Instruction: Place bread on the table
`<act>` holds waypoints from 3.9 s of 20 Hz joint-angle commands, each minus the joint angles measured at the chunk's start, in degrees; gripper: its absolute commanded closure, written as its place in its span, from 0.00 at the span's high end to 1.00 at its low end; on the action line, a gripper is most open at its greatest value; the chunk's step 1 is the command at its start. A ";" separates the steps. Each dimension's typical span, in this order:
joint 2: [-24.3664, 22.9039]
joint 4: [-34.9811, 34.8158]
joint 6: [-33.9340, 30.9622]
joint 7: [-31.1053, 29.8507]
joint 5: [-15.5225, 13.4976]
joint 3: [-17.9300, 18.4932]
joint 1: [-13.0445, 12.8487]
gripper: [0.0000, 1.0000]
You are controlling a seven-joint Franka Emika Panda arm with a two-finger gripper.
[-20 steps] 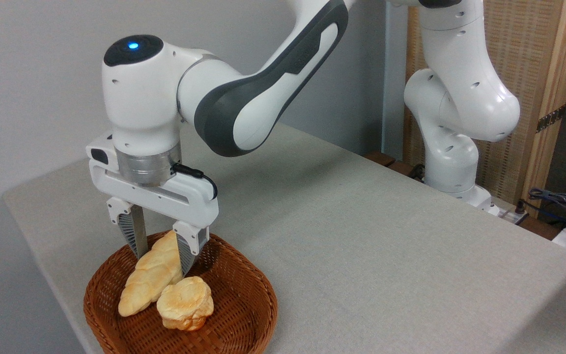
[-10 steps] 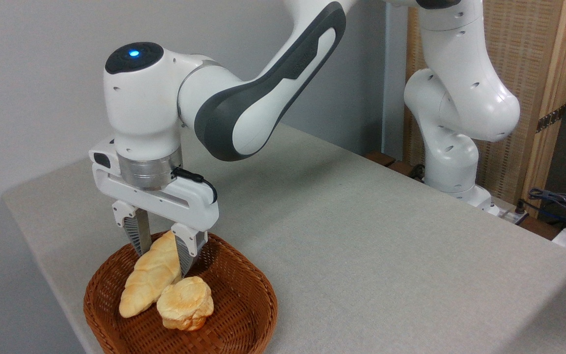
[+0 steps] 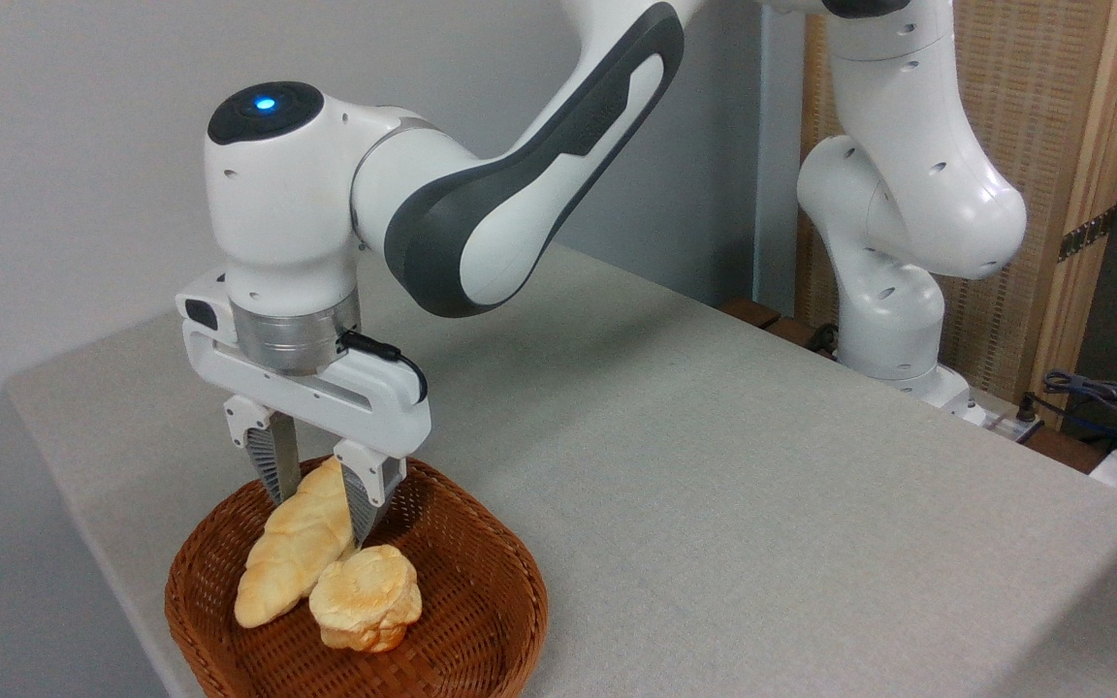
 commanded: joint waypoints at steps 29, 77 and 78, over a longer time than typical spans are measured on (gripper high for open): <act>-24.40 -3.69 -33.87 27.87 9.04 1.07 -2.85 1.00; -13.24 14.06 -34.22 23.29 12.55 4.50 -2.59 1.00; -13.33 14.06 -34.22 23.38 12.38 4.50 -2.59 1.00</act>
